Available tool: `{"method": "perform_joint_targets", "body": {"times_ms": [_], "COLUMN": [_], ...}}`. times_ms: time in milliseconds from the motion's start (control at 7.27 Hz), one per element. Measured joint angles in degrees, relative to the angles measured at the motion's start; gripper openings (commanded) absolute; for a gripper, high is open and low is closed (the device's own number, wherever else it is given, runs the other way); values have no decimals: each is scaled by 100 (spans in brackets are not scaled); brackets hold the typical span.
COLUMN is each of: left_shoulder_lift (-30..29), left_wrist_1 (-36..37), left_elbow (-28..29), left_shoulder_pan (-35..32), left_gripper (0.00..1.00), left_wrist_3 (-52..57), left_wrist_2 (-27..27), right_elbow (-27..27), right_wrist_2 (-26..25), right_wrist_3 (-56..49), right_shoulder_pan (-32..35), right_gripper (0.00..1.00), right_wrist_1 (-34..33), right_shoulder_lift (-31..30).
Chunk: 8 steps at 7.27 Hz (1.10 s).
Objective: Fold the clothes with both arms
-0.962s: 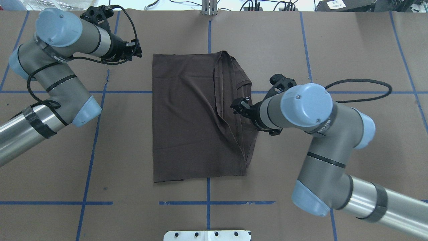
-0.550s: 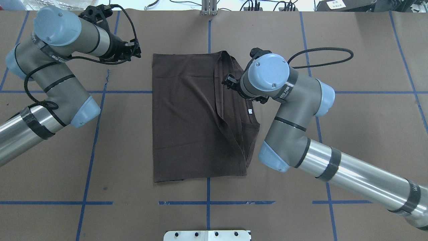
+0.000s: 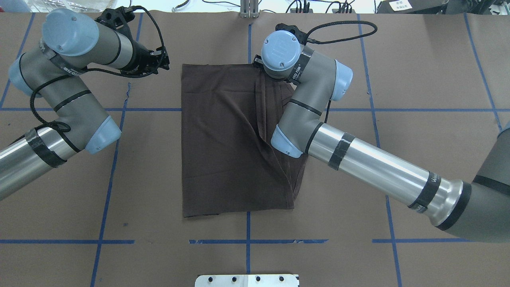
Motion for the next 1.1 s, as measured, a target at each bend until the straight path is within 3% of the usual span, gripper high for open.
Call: {"method": "perform_joint_targets", "body": {"times_ms": [550,962,1100], "left_shoulder_lift": [-5,3,8], "left_wrist_1": [118,125,128], "left_elbow": [-71,-73,-73], "left_shoulder_pan": [40,108,114], "left_gripper": [42,42,42], "left_wrist_3": [-145,-150,-150], "left_wrist_2": [5,19,20], "right_elbow": [-812,-1039,-1121], "right_wrist_2": [-47,-117,-163], "right_wrist_3": [-94,-97,-99], "right_shoulder_pan": [15,-44,-68], "right_gripper": [70,62,42], "right_wrist_1": [458,555,665], "right_shoulder_lift": [493,647,652]}}
